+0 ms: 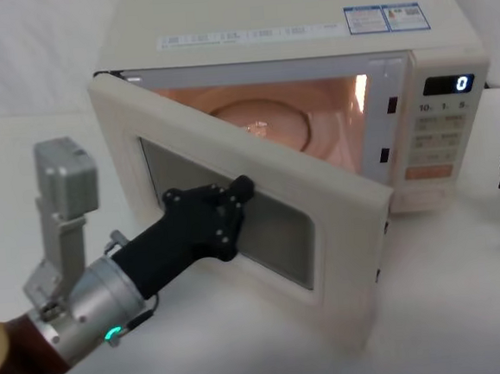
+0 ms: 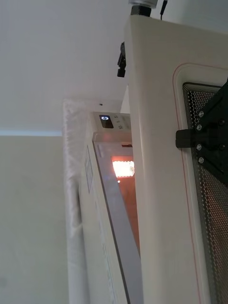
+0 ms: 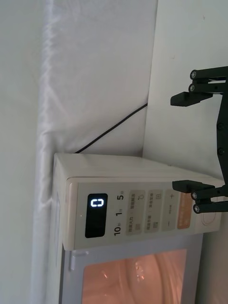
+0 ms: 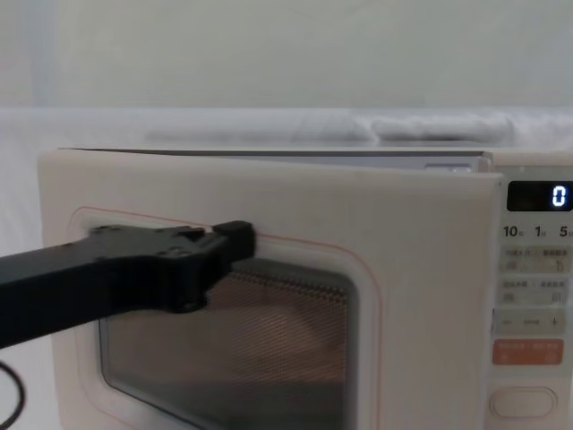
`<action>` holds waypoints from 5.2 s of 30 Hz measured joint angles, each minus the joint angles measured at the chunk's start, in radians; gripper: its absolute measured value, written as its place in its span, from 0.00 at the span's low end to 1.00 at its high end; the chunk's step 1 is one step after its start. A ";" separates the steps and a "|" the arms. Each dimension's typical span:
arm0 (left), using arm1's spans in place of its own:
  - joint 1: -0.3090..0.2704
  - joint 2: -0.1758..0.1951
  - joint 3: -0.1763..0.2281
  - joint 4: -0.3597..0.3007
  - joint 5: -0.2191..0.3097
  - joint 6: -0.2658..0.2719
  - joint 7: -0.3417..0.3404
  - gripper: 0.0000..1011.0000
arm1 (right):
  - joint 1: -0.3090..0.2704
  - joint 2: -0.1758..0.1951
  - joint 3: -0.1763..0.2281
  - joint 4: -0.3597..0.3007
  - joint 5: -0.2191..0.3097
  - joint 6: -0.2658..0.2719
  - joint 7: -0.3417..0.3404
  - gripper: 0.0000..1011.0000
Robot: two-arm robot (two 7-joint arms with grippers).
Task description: Press the button to open the microwave door with one hand; close the microwave door with the other hand.
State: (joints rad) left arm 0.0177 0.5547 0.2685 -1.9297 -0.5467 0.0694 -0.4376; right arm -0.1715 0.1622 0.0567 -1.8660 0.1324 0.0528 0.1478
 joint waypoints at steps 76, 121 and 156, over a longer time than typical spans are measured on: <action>-0.345 -0.408 0.157 0.279 0.398 0.155 0.203 0.00 | 0.000 0.000 0.000 0.000 0.000 0.000 0.000 0.99; -0.040 -0.232 0.011 -0.009 0.163 0.155 0.156 0.00 | 0.000 0.000 0.000 0.000 0.000 0.000 0.000 0.99; 0.193 -0.317 -0.357 0.170 0.177 -0.072 0.406 0.00 | 0.000 0.000 0.000 0.000 0.000 0.000 0.000 0.99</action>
State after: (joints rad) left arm 0.2111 0.2376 -0.0885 -1.7595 -0.3695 -0.0025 -0.0316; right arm -0.1715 0.1621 0.0567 -1.8660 0.1323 0.0528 0.1478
